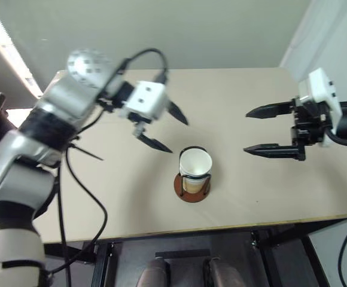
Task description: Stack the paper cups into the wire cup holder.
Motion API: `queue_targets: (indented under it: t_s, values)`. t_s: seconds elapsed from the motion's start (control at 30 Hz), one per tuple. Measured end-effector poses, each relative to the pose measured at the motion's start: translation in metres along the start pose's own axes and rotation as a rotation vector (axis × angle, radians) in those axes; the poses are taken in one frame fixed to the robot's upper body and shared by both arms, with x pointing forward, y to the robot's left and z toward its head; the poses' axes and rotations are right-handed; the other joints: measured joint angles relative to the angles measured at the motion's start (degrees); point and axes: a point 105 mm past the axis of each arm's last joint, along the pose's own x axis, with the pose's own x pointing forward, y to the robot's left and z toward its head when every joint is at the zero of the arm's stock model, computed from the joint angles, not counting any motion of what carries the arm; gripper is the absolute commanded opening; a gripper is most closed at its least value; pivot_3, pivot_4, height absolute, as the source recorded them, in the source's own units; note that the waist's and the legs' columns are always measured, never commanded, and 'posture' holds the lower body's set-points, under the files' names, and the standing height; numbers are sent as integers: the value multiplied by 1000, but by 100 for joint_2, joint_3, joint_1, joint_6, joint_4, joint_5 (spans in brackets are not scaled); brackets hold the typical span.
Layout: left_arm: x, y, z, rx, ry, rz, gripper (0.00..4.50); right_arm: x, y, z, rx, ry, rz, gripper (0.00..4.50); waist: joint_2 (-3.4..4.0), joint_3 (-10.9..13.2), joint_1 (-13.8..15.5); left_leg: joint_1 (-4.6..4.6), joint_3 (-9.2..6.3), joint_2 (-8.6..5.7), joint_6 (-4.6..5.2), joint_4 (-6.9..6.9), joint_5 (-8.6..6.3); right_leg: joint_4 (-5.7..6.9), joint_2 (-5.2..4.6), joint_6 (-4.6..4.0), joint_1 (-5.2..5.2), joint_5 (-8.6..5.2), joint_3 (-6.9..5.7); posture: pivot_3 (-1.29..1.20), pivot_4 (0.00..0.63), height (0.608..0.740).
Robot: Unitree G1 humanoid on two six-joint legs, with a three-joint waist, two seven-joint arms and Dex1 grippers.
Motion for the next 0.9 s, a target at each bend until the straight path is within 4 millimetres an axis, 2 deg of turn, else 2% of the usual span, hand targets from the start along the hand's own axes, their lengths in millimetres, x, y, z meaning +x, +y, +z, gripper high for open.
queue_targets:
  t_s: [0.07,0.17,0.27,0.4,0.57,0.73,0.9]
  values:
    - [-24,-30,-32,-205,32,64,4100,2,-5,-11,40,18,17,4500,8,-1,-75,-6,-3,9,-8,-7,3,9,8,-9,-21,-5,5,0,150,740]
    - [-49,-80,-61,-486,61,120,4100,1,-10,-27,109,47,45,4500,2,2,-77,-15,-11,17,-65,-24,36,19,10,-29,-39,-22,-8,0,150,740]
    - [-78,-117,-69,-661,117,201,4100,-6,-11,-40,147,85,78,4500,-7,-1,-18,-17,-12,15,-59,-46,29,18,3,-51,-44,-42,-10,0,150,740]
    - [-102,-140,-62,-750,134,324,4100,-18,-16,-45,178,98,80,4500,-12,-5,68,-5,-4,10,-28,-52,9,29,-7,-124,-32,-81,-7,0,150,740]
    - [-107,-151,-60,-776,138,412,4100,-24,-21,-50,185,110,68,4500,-28,-12,72,29,-7,8,-44,-53,-6,74,-7,-166,-29,-74,-8,0,150,740]
    - [-102,-149,-54,-752,143,418,4100,-22,-22,-52,180,117,68,4500,-30,-13,40,79,-7,6,-59,-80,22,101,0,-205,-11,-62,1,0,150,740]
    - [-103,-149,-55,-758,156,423,4100,-23,-22,-52,180,122,67,4500,-30,-13,13,87,-27,7,-57,-93,25,108,14,-217,-18,-58,3,0,150,740]
